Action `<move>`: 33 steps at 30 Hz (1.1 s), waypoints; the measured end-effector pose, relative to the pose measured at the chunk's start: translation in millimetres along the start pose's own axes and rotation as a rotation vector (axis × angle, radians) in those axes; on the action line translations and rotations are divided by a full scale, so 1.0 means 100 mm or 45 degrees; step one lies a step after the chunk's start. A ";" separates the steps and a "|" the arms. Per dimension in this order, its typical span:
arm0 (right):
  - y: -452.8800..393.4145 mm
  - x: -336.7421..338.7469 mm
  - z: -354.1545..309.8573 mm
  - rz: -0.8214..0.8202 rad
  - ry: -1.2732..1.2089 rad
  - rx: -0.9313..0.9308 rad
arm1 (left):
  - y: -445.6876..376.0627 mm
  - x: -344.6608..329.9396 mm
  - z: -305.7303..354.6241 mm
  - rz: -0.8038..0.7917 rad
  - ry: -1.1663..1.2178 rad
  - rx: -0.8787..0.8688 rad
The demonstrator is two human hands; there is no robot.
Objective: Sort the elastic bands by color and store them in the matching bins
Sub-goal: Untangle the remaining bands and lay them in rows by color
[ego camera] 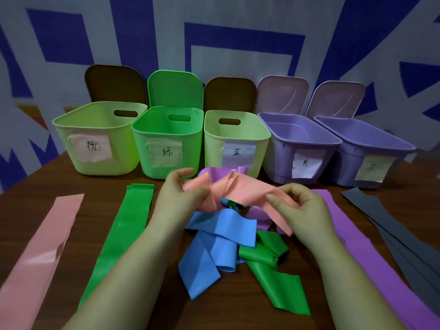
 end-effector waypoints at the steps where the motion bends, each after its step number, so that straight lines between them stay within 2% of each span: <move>1: -0.01 0.01 0.02 0.002 0.027 -0.002 | 0.00 0.04 0.02 0.055 -0.067 -0.080; 4: -0.04 0.05 0.07 -0.023 -0.053 -0.090 | 0.00 0.10 0.06 0.152 -0.164 -0.205; 6: -0.05 0.08 0.09 0.000 -0.188 -0.175 | -0.05 0.15 0.05 0.212 -0.129 -0.206; 11: -0.12 0.17 0.14 0.088 -0.459 -0.230 | -0.20 0.30 -0.07 0.285 0.290 0.065; 18: -0.15 0.19 0.02 -0.052 -0.901 -0.217 | -0.17 0.41 -0.05 0.430 0.679 0.144; 20: -0.16 0.20 0.07 -0.025 -0.883 -0.227 | -0.18 0.43 -0.05 0.452 0.743 0.173; 24: -0.20 0.25 0.23 0.157 -0.617 -0.228 | -0.21 0.44 -0.07 0.469 0.823 0.187; 28: -0.23 0.24 0.27 0.251 -0.599 -0.227 | -0.19 0.40 -0.04 0.448 0.835 0.176; 33: -0.21 0.10 0.34 0.313 -0.411 -0.266 | -0.06 0.31 0.18 0.479 0.515 -0.087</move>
Point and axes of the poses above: each hand's wrist, its own y-axis away from the middle knuckle, its own x-axis out of the back of the hand, z = x × y, the point moved 3 cm from there along -y, towards the middle knuckle, and after that the axes turned 4 degrees about -y, right-handed, at the moved point
